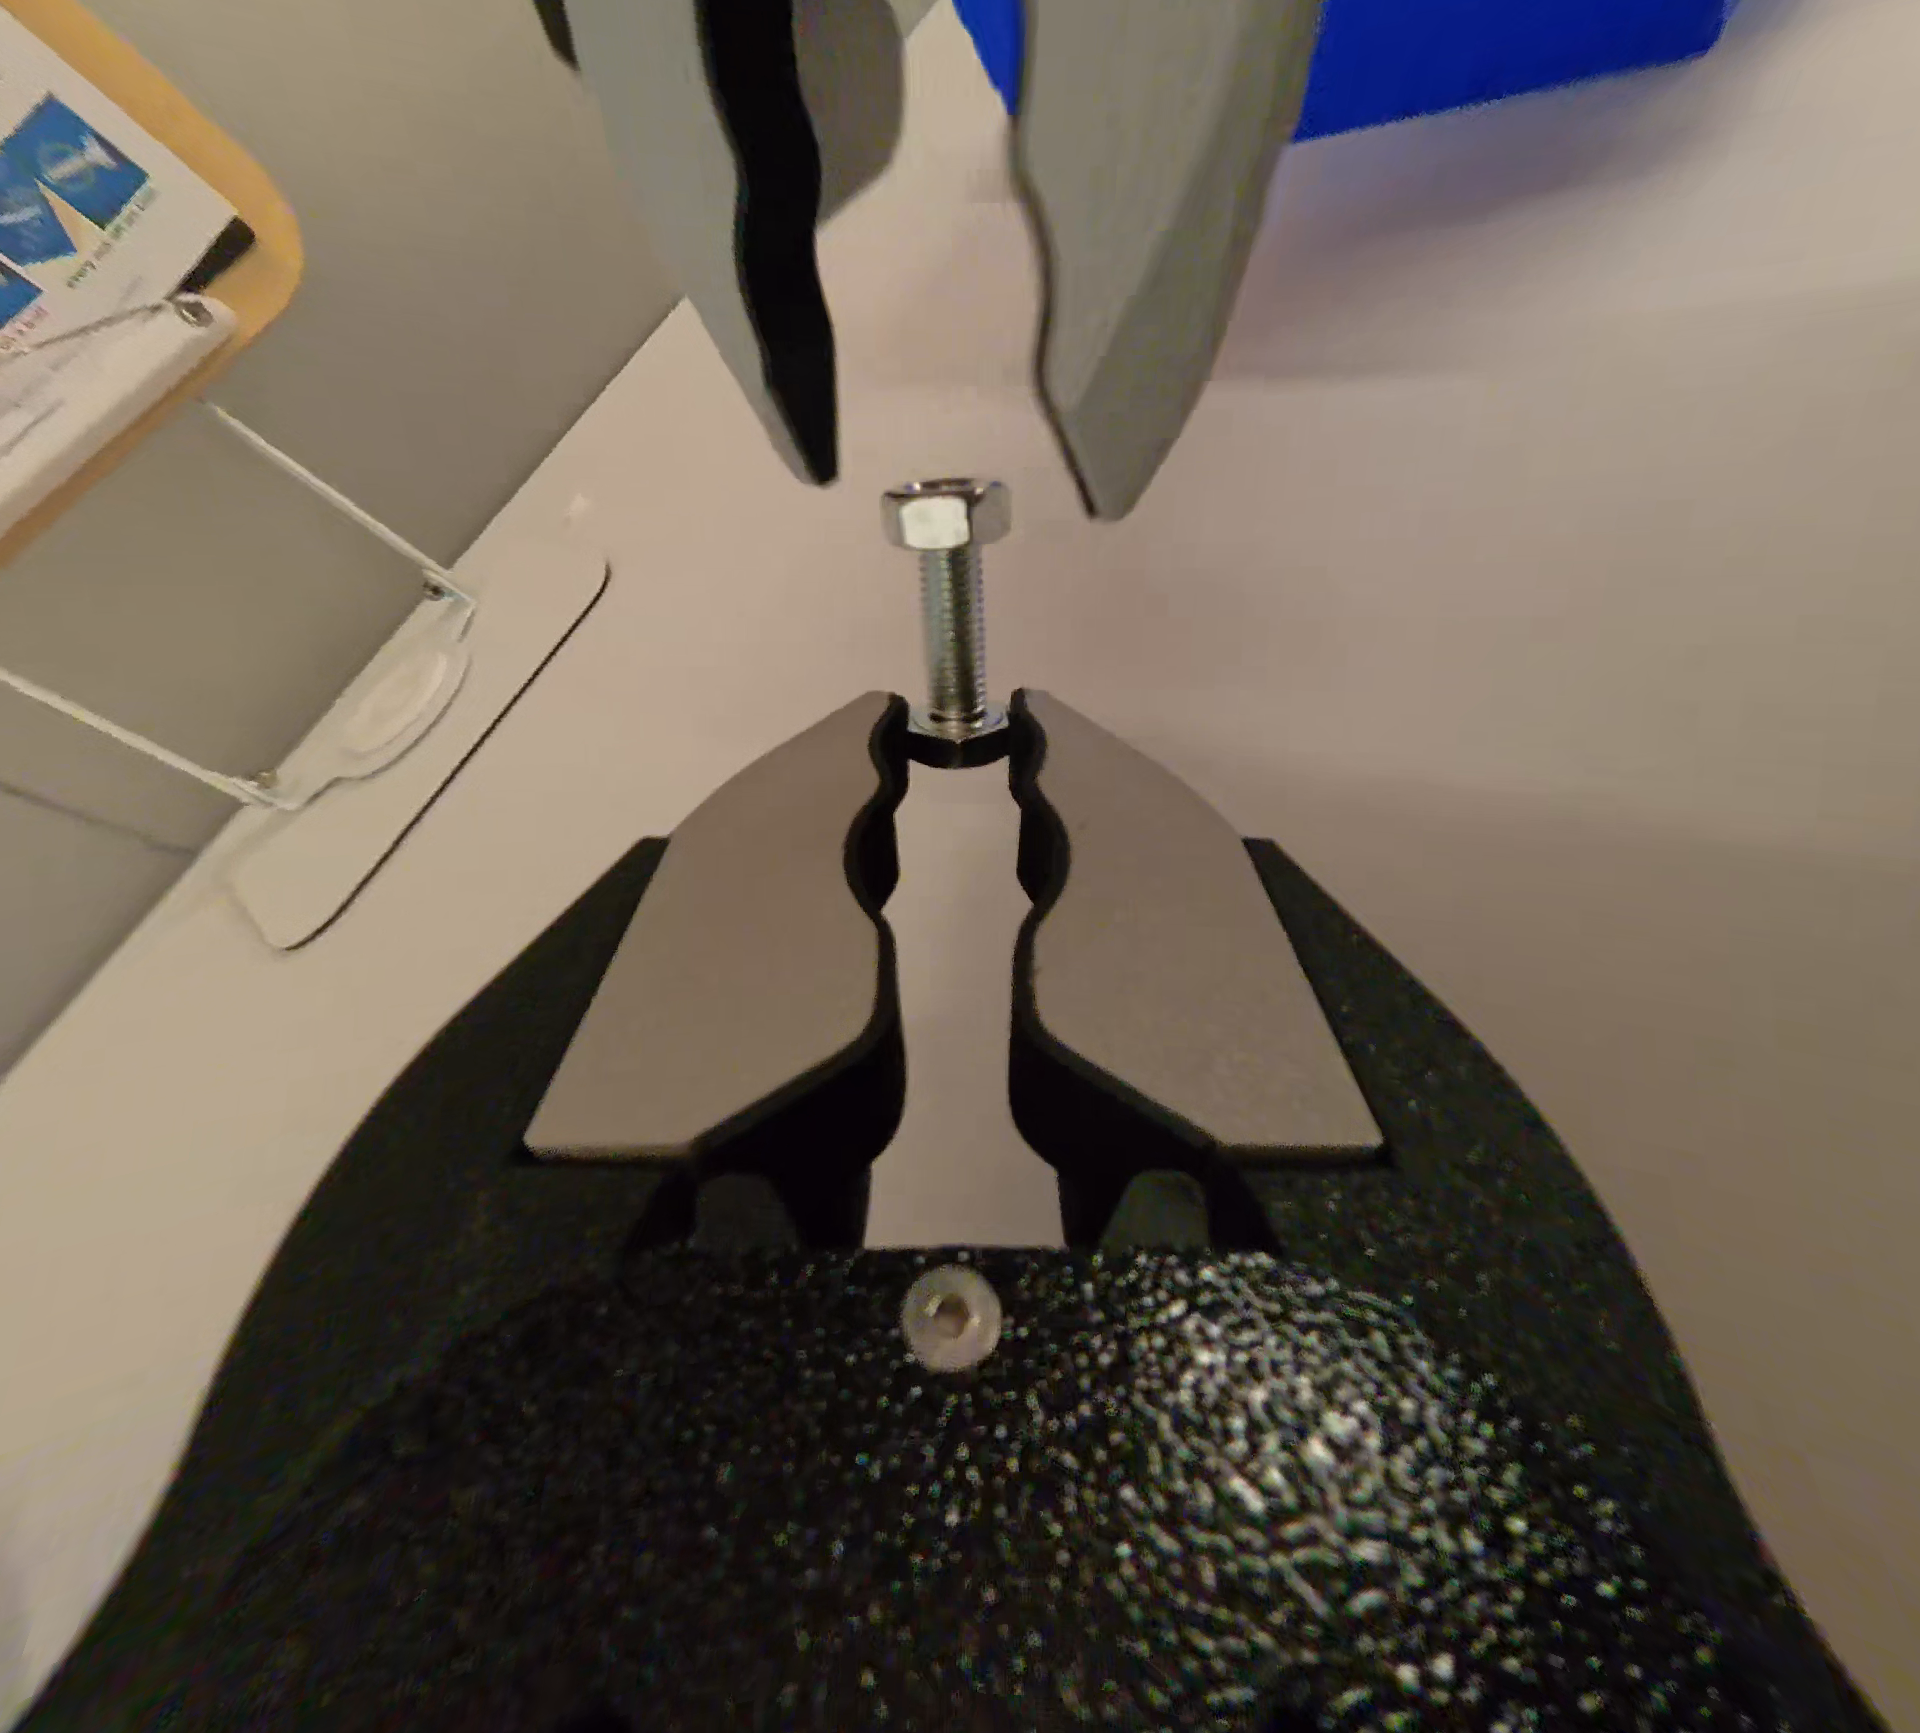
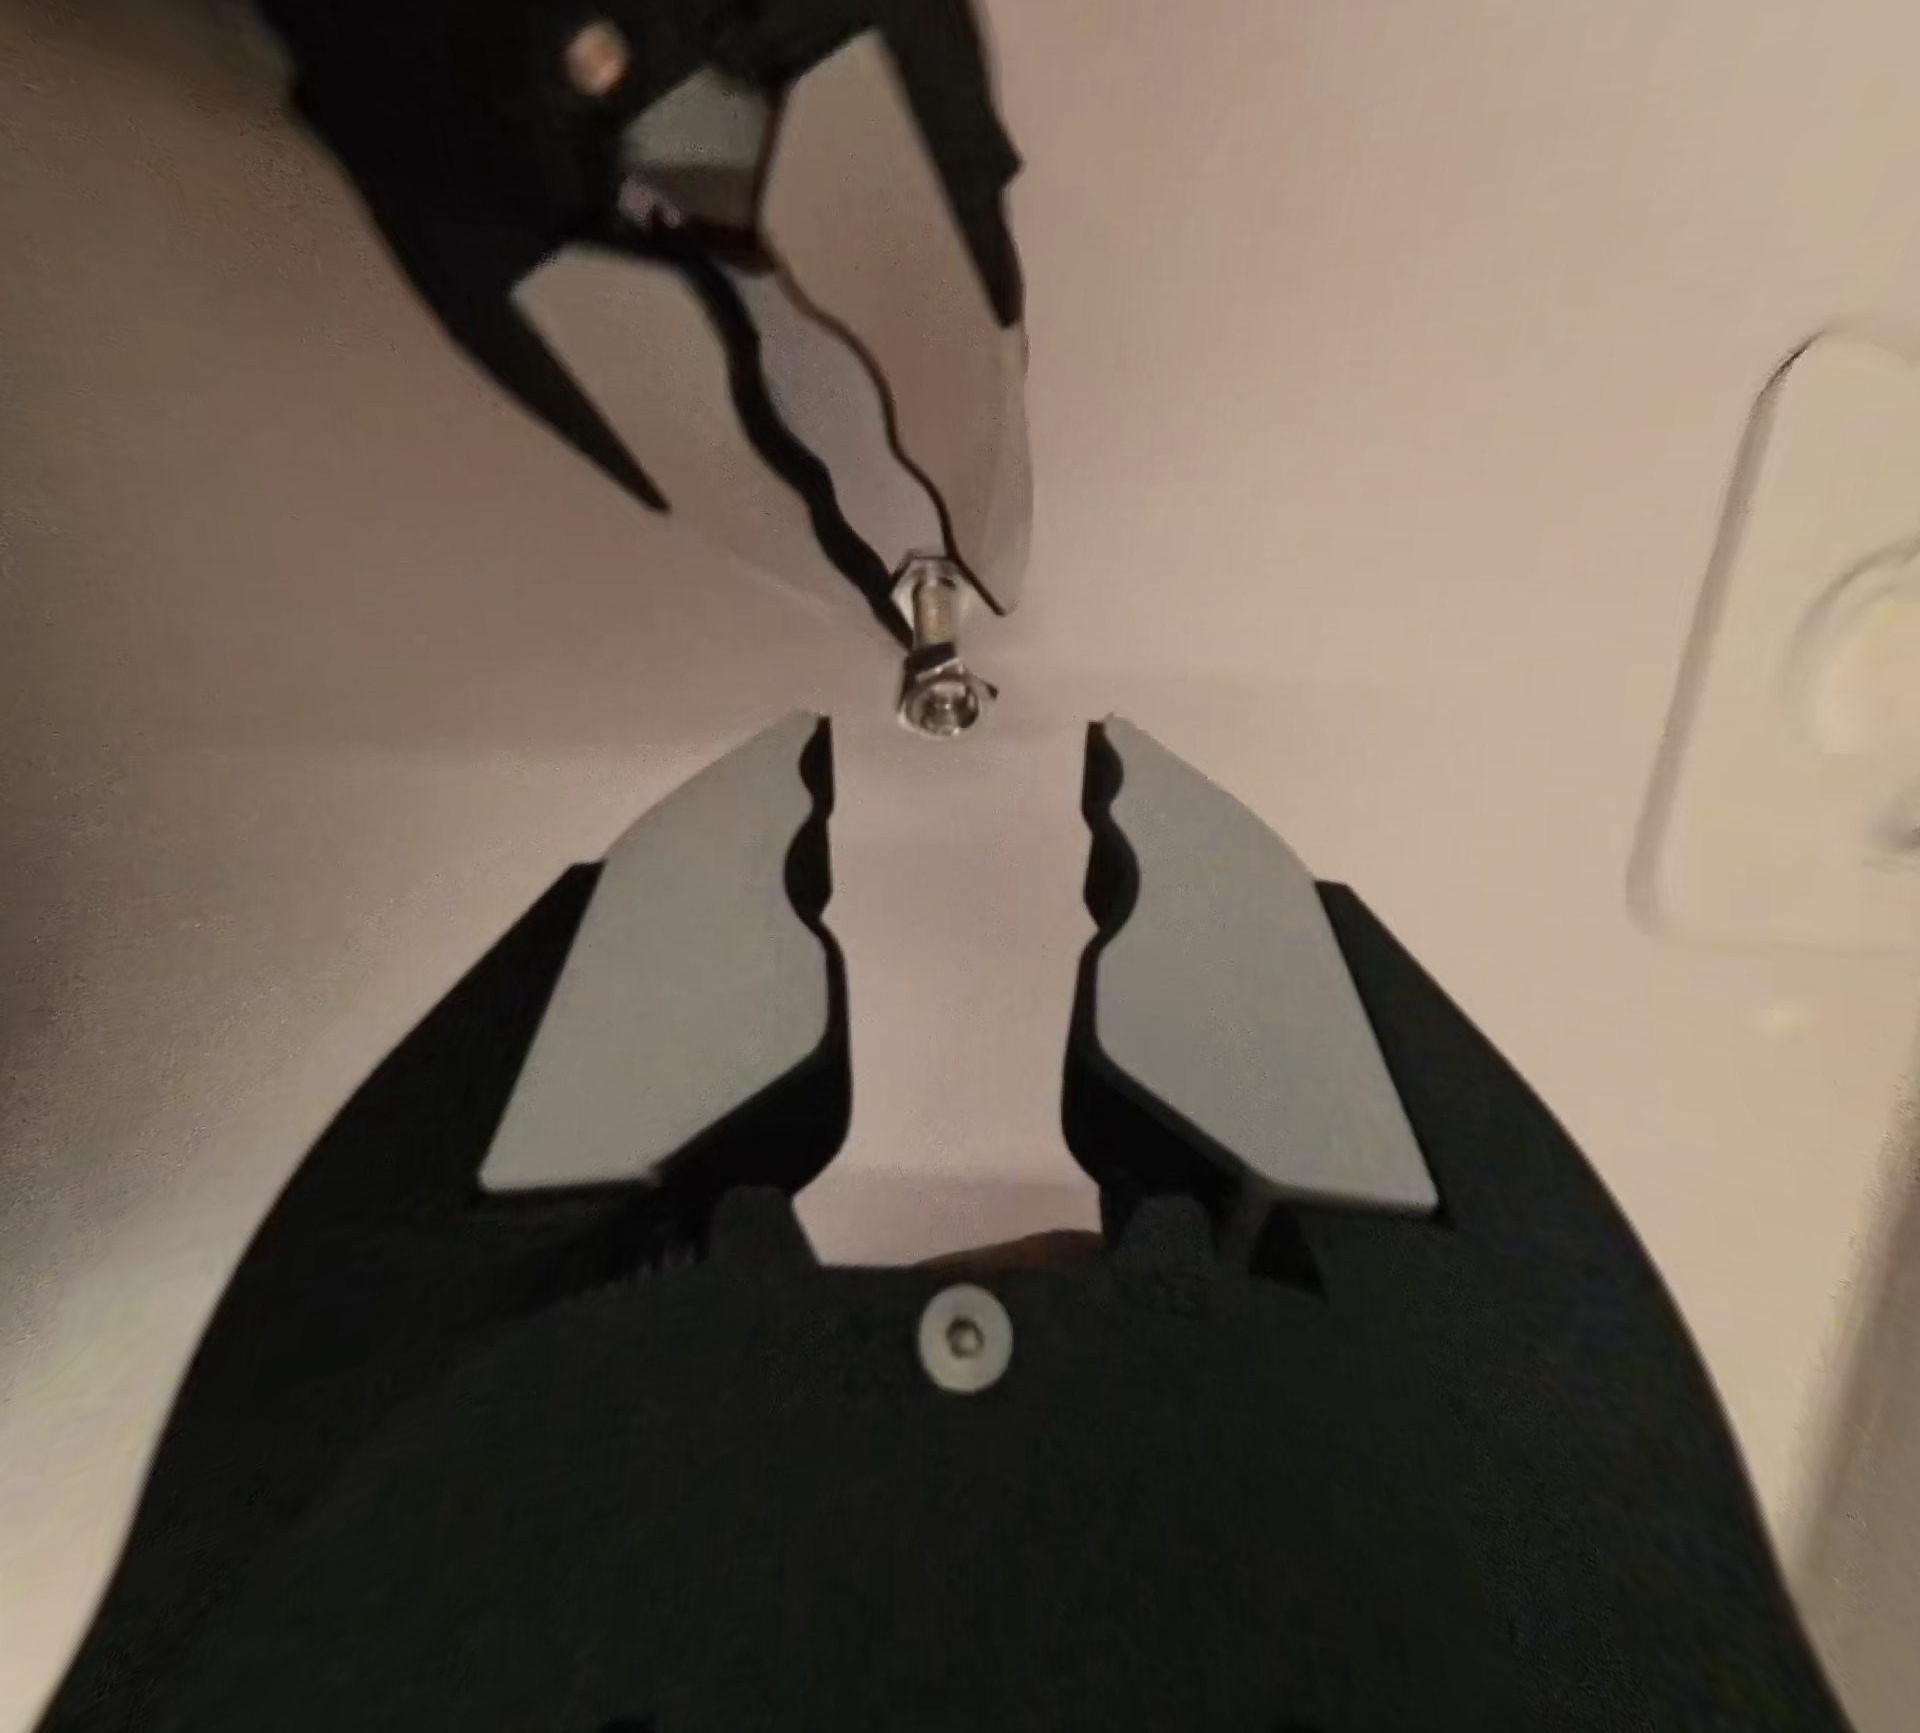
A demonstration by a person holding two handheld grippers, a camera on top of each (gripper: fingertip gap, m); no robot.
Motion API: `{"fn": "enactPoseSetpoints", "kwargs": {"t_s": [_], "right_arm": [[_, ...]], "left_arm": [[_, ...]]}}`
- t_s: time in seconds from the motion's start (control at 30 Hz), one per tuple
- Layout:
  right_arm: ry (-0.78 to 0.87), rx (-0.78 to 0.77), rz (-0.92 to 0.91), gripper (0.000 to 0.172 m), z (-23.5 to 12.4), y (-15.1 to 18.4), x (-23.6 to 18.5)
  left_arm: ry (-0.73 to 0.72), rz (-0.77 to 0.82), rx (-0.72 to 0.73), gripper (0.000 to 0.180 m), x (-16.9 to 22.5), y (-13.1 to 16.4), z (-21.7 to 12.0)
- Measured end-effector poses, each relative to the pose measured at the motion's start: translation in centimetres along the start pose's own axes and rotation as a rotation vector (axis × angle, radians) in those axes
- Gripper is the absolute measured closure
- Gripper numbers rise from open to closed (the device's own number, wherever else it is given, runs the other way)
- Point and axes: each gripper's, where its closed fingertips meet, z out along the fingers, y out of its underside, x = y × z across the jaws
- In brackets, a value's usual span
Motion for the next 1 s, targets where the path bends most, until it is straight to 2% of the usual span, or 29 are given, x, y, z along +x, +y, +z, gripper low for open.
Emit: {"fn": "enactPoseSetpoints", "kwargs": {"t_s": [0.1, 0.2, 0.27, 0.33, 0.4, 0.5, 0.53, 0.6, 0.67, 0.77, 0.8, 0.87, 0.9, 0.97, 1.0], "right_arm": [[0.094, -0.011, -0.298, 0.121, -0.3, 0.0, 0.0], [0.088, 0.01, -0.383, 0.131, -0.1, -0.7, -0.7], [0.086, 0.009, -0.43, 0.145, 0.2, -0.8, -1.0], [0.074, -0.02, -0.418, 0.153, 0.6, -0.6, -1.1], [0.037, -0.047, -0.267, 0.153, 0.8, -0.4, -1.1], [-0.121, -0.039, 0.279, 0.154, 1.1, -0.2, -1.2], [-0.167, -0.019, 0.389, 0.154, 1.1, -0.2, -1.2], [-0.198, 0.031, 0.43, 0.153, 1.1, -0.3, -1.0], [-0.157, 0.05, 0.32, 0.132, 0.9, -0.3, -0.8], [0.06, 0.042, -0.098, 0.121, 0.4, 0.0, 0.2], [0.114, 0.03, -0.229, 0.121, 0.2, 0.0, 0.2], [0.168, 0.009, -0.367, 0.127, 0.3, 0.0, 0.1], [0.168, 0.017, -0.387, 0.131, 0.4, -0.2, -0.2], [0.153, 0.042, -0.38, 0.151, 0.7, -0.6, -0.7], [0.141, 0.029, -0.35, 0.153, 0.9, -0.4, -0.8]], "left_arm": [[0.033, -0.052, 0.031, 0.163, 0.0, -0.3, -0.1], [0.047, -0.024, 0.031, 0.163, 0.4, -0.3, 0.0], [0.067, -0.001, 0.036, 0.163, 0.9, -0.5, 0.0], [0.066, 0.017, 0.019, 0.163, 1.1, -0.4, 0.1], [0.033, 0.063, -0.003, 0.163, 0.9, 0.0, 0.1], [-0.045, 0.168, -0.054, 0.163, 0.5, 0.3, 0.1], [-0.061, 0.196, -0.068, 0.163, 0.4, 0.4, 0.1], [-0.063, 0.188, -0.072, 0.163, 0.3, 0.4, 0.1], [-0.037, 0.129, -0.049, 0.163, 0.2, 0.2, 0.0], [0.009, 0.038, -0.014, 0.163, 0.1, 0.0, -0.2], [0.019, 0.02, -0.006, 0.163, 0.1, 0.0, -0.2], [0.028, 0.008, -0.001, 0.163, 0.0, 0.0, -0.2], [0.033, 0.013, 0.0, 0.163, 0.1, -0.1, -0.2], [0.038, 0.037, -0.003, 0.163, 0.4, -0.1, -0.1], [0.03, 0.062, -0.016, 0.163, 0.6, 0.1, -0.1]]}}
